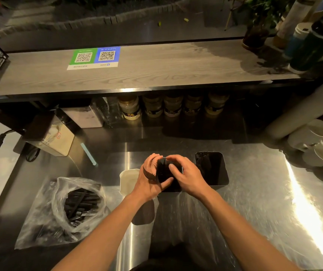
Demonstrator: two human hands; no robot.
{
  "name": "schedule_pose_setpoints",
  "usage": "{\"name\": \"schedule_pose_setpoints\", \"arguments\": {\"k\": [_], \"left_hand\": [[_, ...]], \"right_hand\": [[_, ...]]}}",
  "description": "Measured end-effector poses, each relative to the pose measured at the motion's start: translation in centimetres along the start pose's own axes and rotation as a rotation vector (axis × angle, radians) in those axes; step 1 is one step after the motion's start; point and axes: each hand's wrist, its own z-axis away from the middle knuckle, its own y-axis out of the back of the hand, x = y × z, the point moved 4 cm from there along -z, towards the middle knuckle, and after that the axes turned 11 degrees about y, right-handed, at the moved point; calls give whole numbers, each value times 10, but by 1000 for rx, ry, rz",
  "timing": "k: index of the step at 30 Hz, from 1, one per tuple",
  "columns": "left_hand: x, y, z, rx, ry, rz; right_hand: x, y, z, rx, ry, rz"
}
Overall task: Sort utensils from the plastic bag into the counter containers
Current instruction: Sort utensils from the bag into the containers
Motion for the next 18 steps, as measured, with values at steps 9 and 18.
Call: {"name": "schedule_pose_setpoints", "arguments": {"k": [9, 18], "left_hand": [[-7, -3, 5, -76, 43, 92], [1, 4, 4, -82, -11, 129]], "right_hand": [[-7, -18, -7, -46, 216, 209], [-20, -21, -3, 40, 274, 145]]}}
